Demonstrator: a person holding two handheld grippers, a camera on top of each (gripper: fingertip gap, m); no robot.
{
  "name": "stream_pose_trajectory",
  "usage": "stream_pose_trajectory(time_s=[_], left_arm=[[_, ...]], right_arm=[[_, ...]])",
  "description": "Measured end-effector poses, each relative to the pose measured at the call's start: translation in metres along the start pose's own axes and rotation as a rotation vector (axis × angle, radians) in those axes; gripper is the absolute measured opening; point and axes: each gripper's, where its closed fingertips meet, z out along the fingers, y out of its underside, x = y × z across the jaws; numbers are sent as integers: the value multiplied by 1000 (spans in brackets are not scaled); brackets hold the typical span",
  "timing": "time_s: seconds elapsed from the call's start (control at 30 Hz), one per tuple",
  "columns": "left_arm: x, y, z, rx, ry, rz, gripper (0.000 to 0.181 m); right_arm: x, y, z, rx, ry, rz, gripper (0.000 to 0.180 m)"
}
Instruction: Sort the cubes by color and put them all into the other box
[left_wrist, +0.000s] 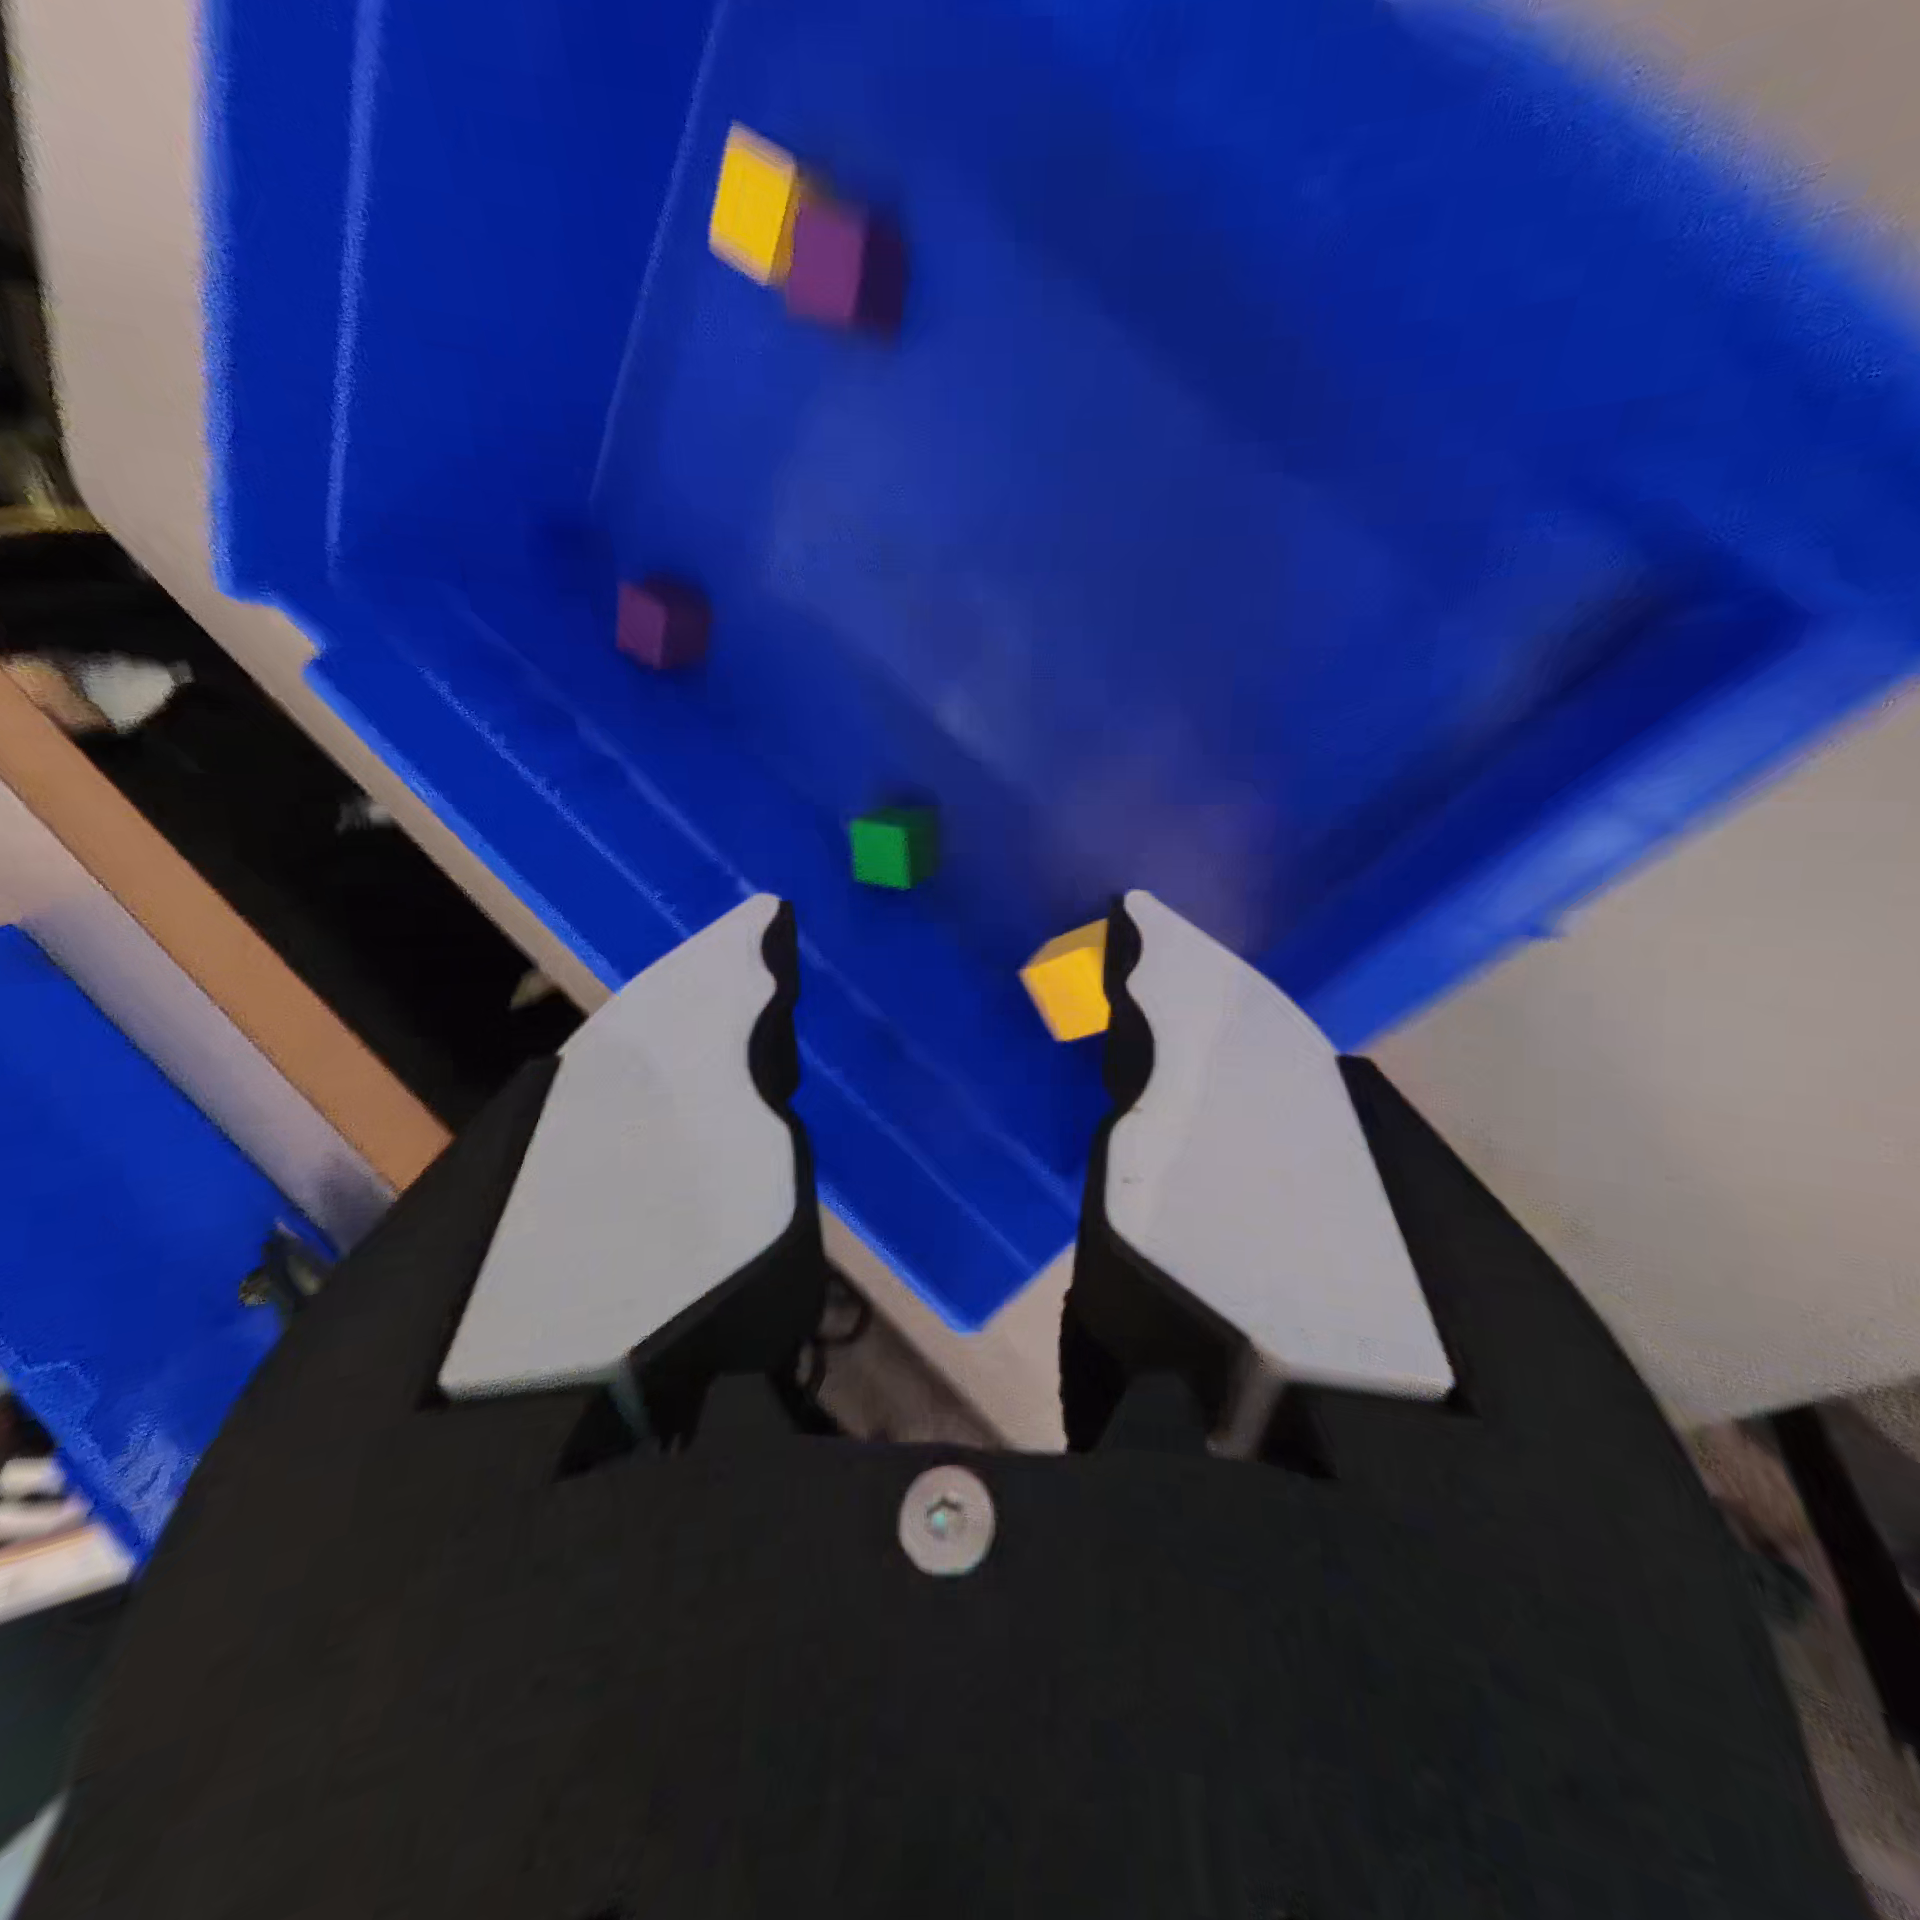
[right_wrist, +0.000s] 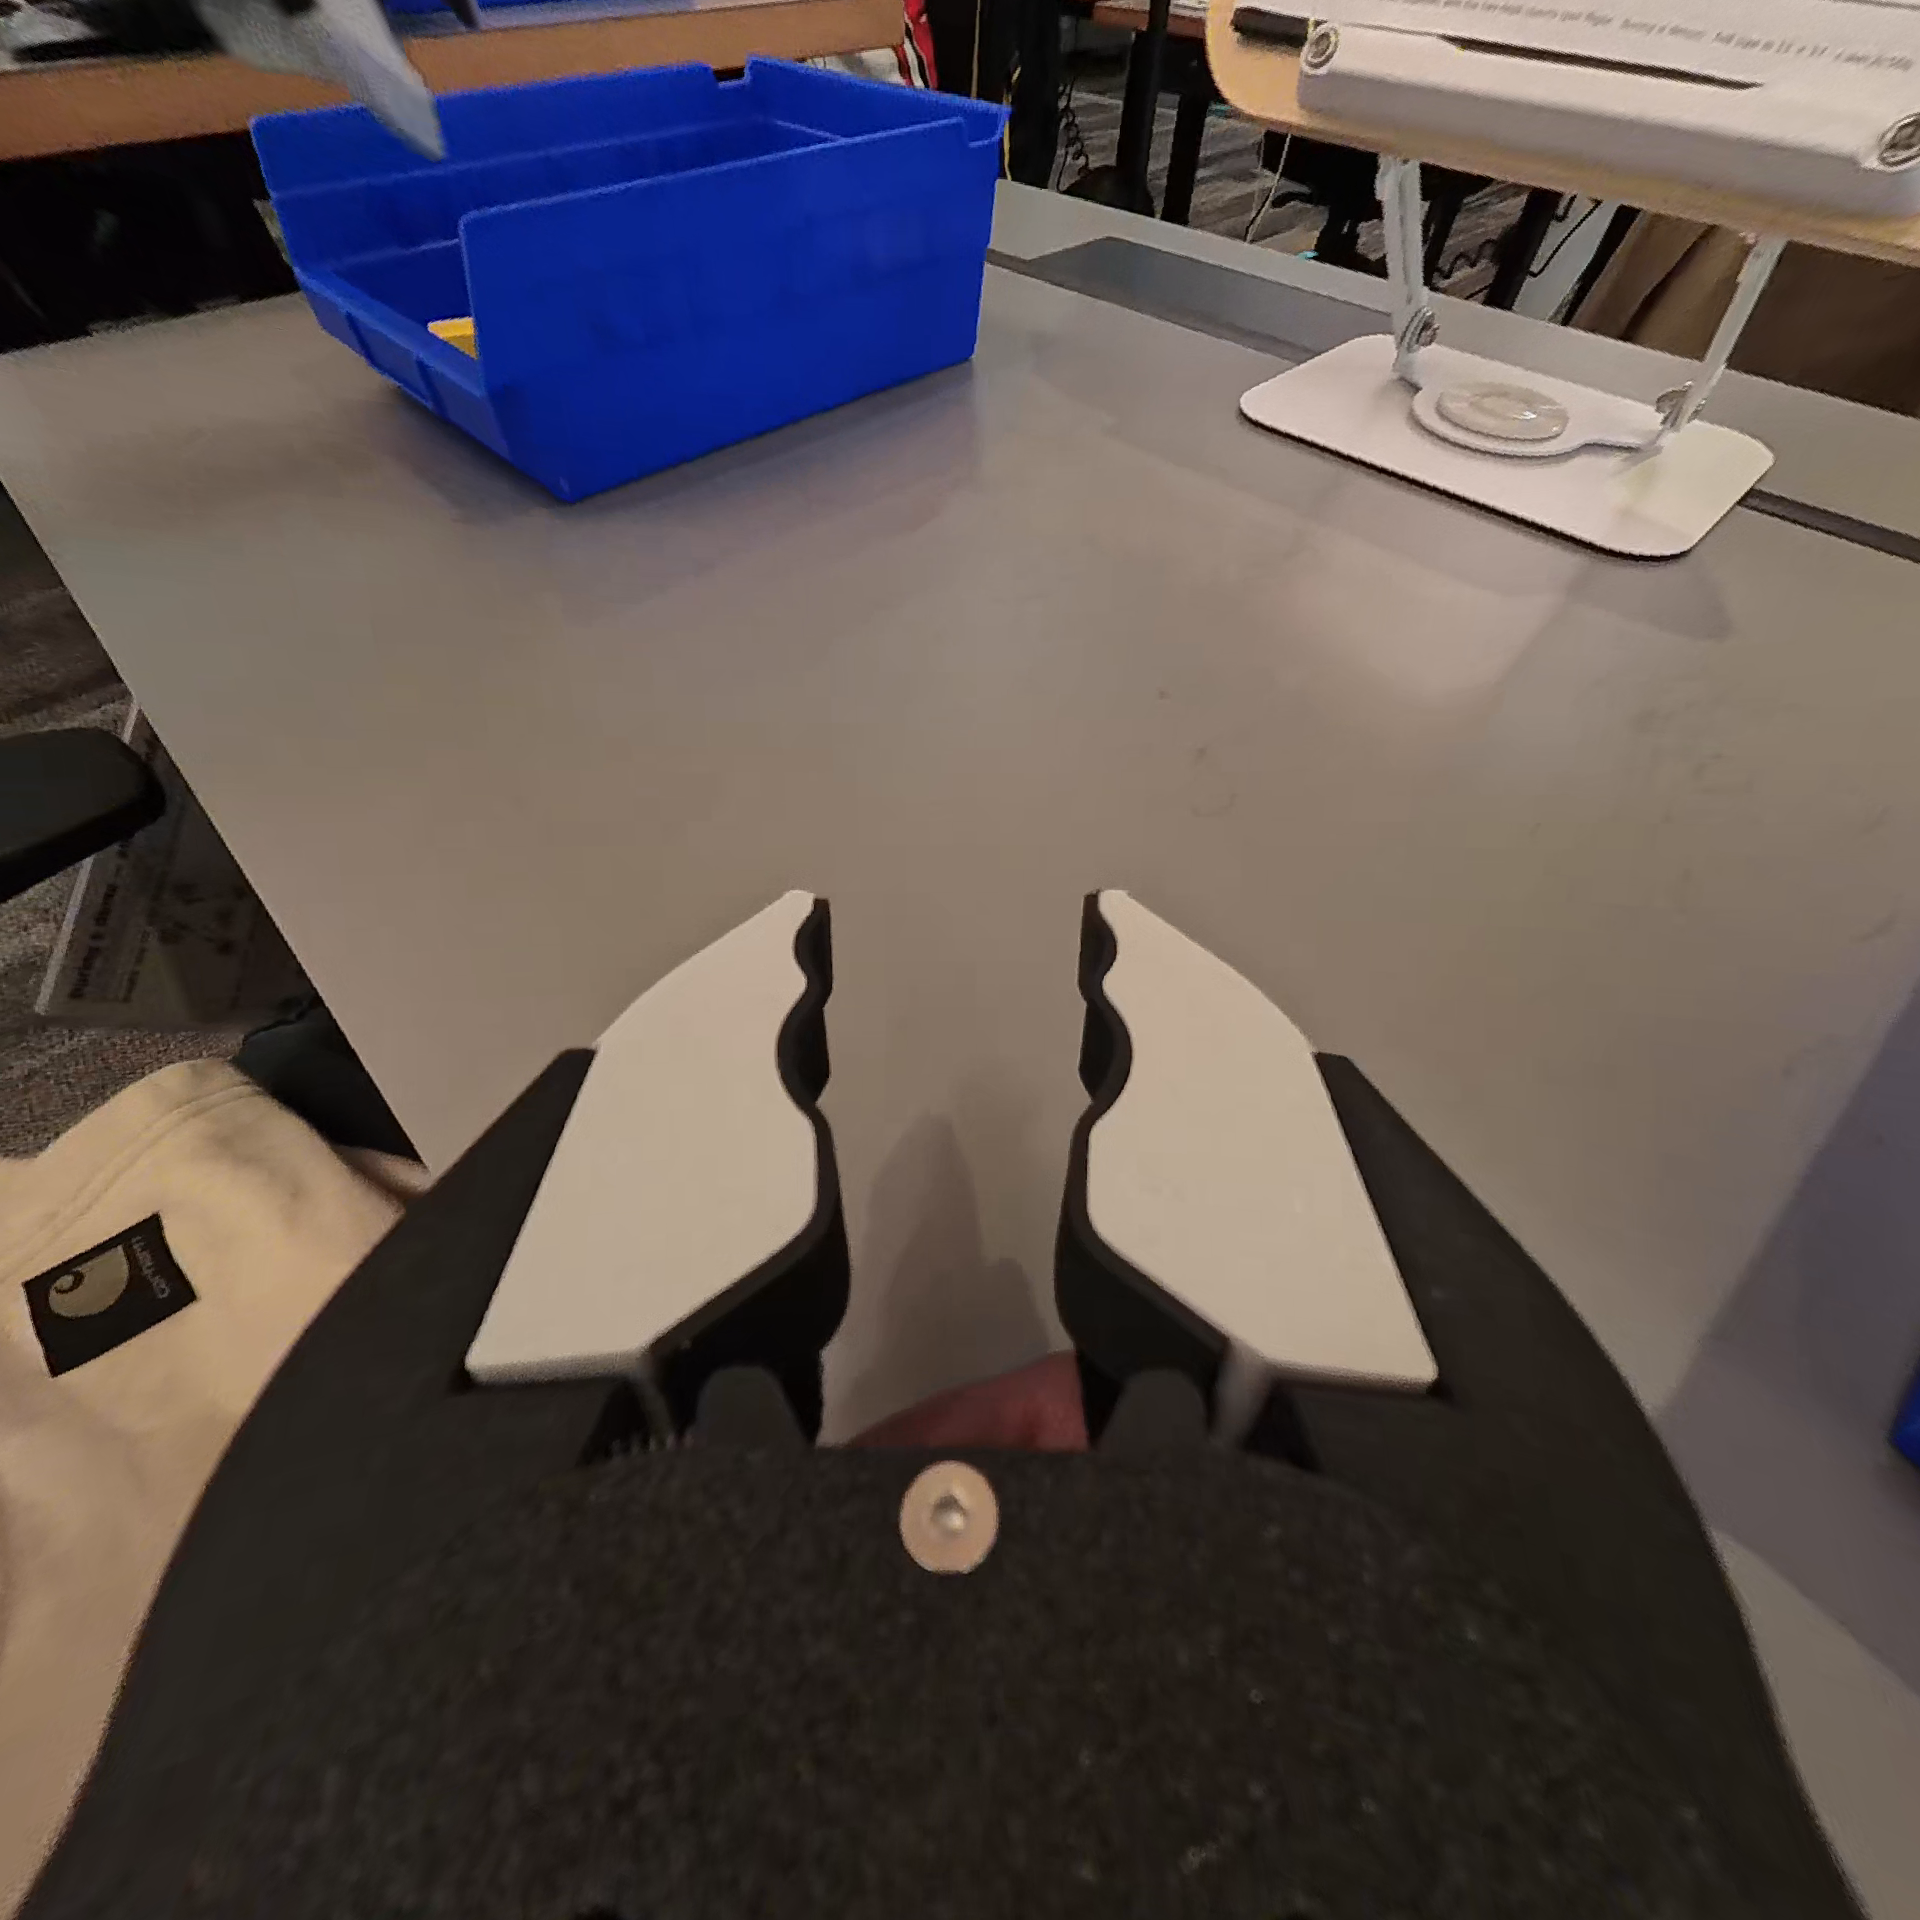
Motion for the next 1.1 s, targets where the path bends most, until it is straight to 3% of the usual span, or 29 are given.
stream_pose_trajectory(time_s=[0.13,0.23,0.4,0.47,0.6,0.7,0.8,0.93,1.1], left_arm=[[-21,19,68,-256,127,-10,56],[-24,33,97,-400,175,32,57],[-15,44,107,-555,268,70,49],[-6,53,106,-626,321,89,25],[-2,59,104,-661,341,117,23],[-4,46,96,-529,336,99,22],[-12,18,74,-283,298,41,22],[-4,-46,17,234,307,-39,22],[58,-121,-76,843,443,-44,22]], right_arm=[[-6,5,2,-21,-12,-35,45],[-7,6,1,-24,-20,-47,44],[-6,7,-2,-19,-41,-9,41],[-5,7,-3,-21,-47,7,40],[-3,7,-3,-24,-40,0,39],[-3,7,-3,-26,-43,-1,39],[-4,6,-4,-22,-44,-3,39],[-1,0,-7,1,-34,-5,38],[5,-12,-12,54,-63,79,37]])
